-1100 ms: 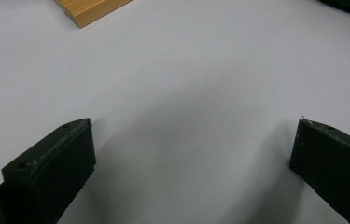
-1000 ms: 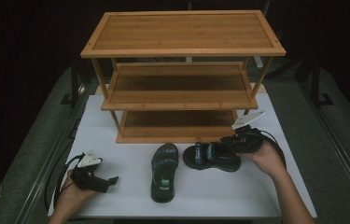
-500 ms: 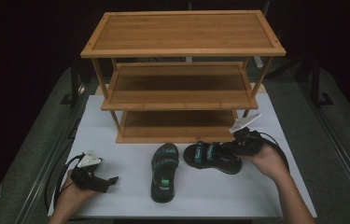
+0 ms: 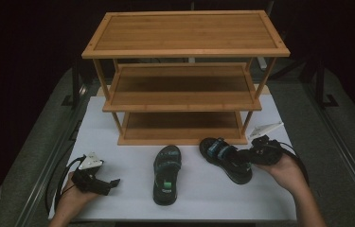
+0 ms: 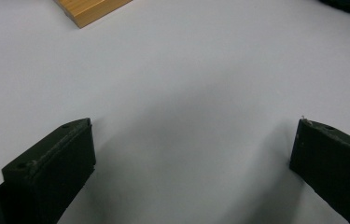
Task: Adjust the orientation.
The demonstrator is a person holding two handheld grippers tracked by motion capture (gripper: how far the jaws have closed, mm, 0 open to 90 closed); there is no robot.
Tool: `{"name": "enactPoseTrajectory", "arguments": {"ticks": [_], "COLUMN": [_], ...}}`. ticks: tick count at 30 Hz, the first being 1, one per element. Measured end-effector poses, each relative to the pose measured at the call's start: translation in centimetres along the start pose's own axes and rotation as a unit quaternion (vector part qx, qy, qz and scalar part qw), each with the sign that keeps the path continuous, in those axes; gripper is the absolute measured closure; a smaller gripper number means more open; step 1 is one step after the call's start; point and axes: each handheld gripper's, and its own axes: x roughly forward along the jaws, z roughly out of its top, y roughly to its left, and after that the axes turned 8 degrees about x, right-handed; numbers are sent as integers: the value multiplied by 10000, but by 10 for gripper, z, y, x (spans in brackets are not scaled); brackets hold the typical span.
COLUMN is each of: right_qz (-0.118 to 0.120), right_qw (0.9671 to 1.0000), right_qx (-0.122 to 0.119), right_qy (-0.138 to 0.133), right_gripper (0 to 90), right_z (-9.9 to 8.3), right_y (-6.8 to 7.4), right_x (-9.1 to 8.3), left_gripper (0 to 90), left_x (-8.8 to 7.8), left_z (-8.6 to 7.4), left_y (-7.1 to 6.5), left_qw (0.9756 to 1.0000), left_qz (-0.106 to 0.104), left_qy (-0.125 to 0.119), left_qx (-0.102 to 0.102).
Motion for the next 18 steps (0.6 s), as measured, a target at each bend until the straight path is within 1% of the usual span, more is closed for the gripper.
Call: {"name": "enactPoseTrajectory", "arguments": {"ticks": [1,4,6,9,10,11,14,16,18], "right_qz": [58,140,269,301,343,401,517,464,372], "right_qw": [9999,9997,9992,9990,9986,9981,9960,9951,9943], "right_qx": [64,97,146,130,159,179,208,225,246], "right_qy": [-60,-159,-258,-314,-369,-437,-705,-848,-972], "right_gripper": [862,853,811,776,771,753,747,758,790], "right_z": [-3,-5,-4,-3,-3,-4,-6,-8,-14], "right_y": [-2,-5,-4,-4,-4,-4,-5,-6,-8], "right_x": [-1,0,3,3,1,-2,-17,-28,-38], "left_gripper": [0,0,0,0,0,0,0,0,0], "left_x": [0,0,0,0,0,0,0,0,0], "left_z": [0,0,0,0,0,0,0,0,0], "left_y": [0,0,0,0,0,0,0,0,0], "left_qw": [10000,10000,10000,10000,10000,10000,10000,10000,10000], "left_qz": [1,-2,0,1,-2,-1,-1,0,2], "left_qy": [0,2,1,-2,-1,-2,0,0,1], "left_qx": [0,-1,1,-4,-4,-4,-1,-1,1]}}
